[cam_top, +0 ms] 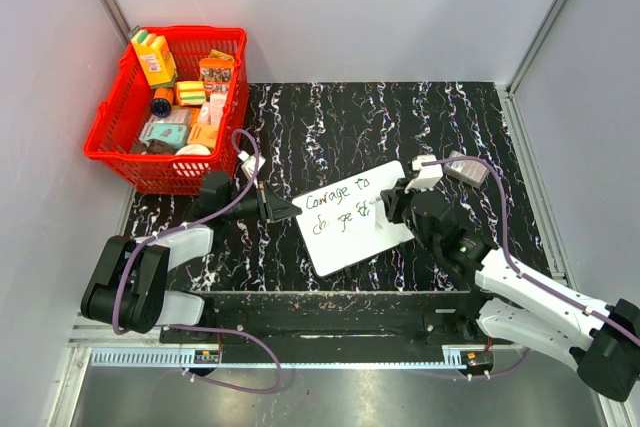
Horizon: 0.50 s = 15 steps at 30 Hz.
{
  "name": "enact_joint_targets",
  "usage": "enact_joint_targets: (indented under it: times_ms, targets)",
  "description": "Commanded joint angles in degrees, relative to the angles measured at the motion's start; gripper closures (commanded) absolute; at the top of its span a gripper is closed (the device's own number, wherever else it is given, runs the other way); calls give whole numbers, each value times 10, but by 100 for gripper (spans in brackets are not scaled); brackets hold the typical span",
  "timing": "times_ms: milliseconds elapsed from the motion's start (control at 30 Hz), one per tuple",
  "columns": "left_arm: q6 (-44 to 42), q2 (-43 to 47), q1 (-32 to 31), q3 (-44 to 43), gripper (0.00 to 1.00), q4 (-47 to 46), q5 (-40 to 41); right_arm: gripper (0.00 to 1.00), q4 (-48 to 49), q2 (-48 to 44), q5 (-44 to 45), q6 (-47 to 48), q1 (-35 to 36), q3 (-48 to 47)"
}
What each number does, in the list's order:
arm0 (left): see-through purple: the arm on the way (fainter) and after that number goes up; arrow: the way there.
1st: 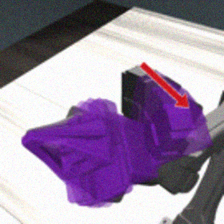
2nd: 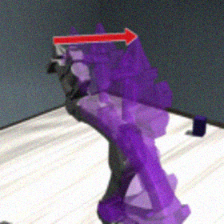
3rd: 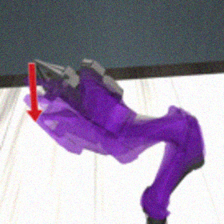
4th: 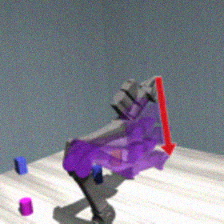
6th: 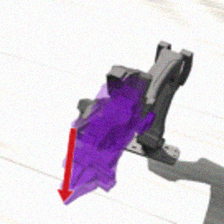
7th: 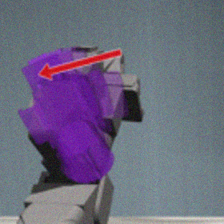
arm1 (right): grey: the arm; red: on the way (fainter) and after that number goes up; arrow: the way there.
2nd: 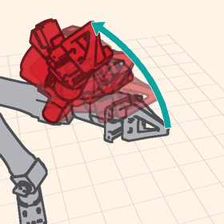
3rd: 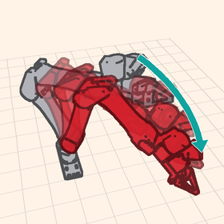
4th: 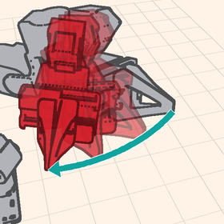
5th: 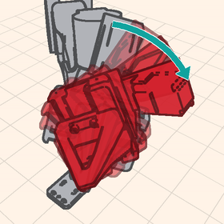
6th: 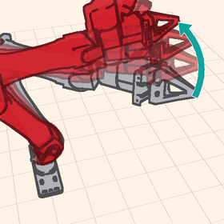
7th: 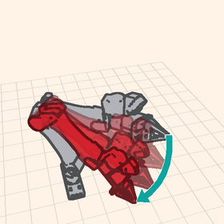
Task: Write a sentence on the whiteboard
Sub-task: Write on the whiteboard at the whiteboard stand.
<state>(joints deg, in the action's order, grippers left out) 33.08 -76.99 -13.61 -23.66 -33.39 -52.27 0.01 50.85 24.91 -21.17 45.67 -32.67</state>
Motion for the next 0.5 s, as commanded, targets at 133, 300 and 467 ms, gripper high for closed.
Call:
enact_joint_targets:
  times_ms: [133, 300, 467]
  targets:
    - [-72, -9, 2, -4, 100, -4, 63, 100, 17, -11, 10, -2, -6, -2]
    - [-72, -9, 2, -5, 100, -4, 64, 100, 3, -22, 4, -9, -6, 9]
    - [-72, -9, 2, -4, 100, -4, 63, 100, -20, -32, -5, -18, -6, 19]
